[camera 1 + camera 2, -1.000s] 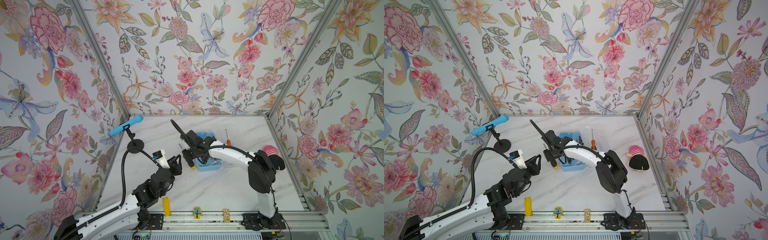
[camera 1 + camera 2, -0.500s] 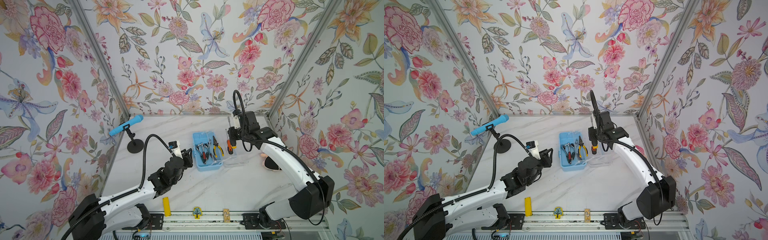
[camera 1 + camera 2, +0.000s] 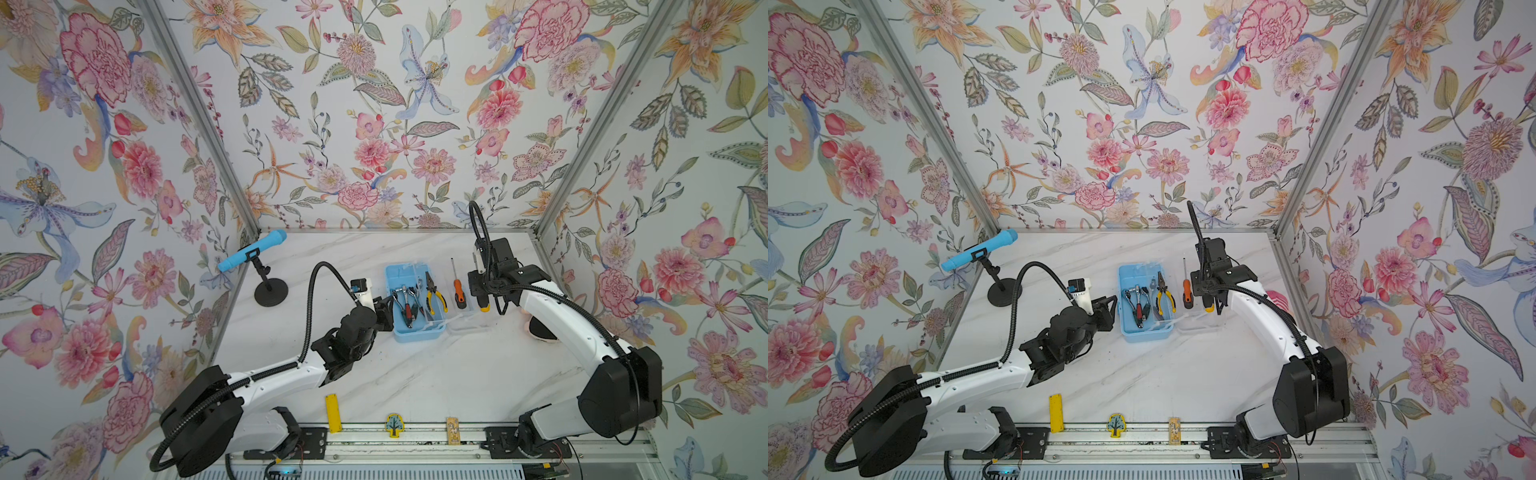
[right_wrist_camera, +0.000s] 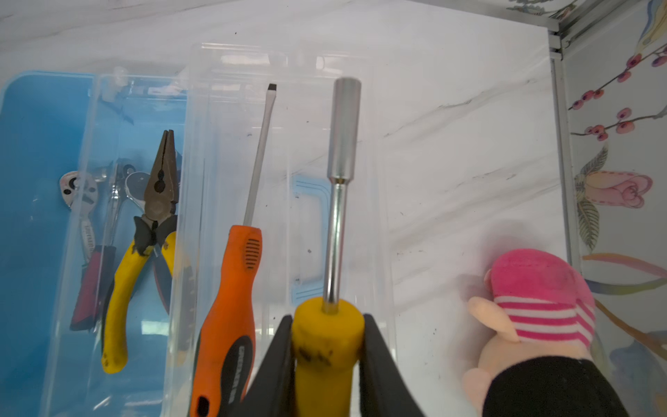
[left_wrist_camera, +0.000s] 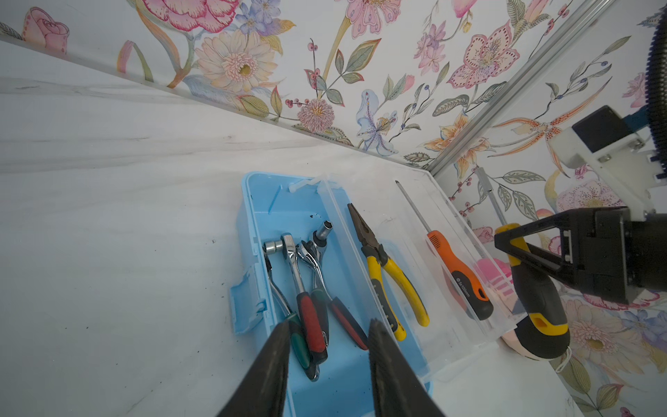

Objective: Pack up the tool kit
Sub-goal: 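Lift the yellow screwdriver with the right gripper and carry it over the lid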

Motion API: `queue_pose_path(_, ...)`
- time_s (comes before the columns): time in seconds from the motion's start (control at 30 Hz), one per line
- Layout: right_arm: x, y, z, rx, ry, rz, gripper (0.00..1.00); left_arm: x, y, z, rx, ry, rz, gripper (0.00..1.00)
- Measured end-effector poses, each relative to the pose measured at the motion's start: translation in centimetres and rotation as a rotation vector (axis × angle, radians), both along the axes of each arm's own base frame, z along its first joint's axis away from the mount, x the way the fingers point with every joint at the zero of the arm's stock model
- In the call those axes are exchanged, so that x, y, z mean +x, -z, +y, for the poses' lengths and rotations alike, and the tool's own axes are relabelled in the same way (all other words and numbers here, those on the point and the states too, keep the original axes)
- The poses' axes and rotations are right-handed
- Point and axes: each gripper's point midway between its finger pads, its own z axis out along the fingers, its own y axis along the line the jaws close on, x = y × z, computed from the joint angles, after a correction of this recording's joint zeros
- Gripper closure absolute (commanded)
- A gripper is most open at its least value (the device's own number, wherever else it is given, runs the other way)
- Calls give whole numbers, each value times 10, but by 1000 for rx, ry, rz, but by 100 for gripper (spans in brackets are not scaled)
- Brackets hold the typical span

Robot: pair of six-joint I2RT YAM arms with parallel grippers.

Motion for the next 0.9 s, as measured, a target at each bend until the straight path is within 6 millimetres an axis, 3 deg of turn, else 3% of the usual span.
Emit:
queue_pose_path(0.3, 20, 14, 1, 5, -6, -33, 100, 2, 0, 1, -3, -2, -2, 61)
queue_pose_path(0.57, 22, 35, 5, -56, -25, 4, 100, 6, 2, 6, 2, -20, 2, 60)
queue_pose_path(0.77, 20, 37, 6, -86, -35, 11, 86, 10, 6, 9, 8, -30, 9, 60)
queue_pose_path(0.9, 21, 40, 6, -92, -37, 24, 71, 12, 9, 10, 11, -28, 18, 60)
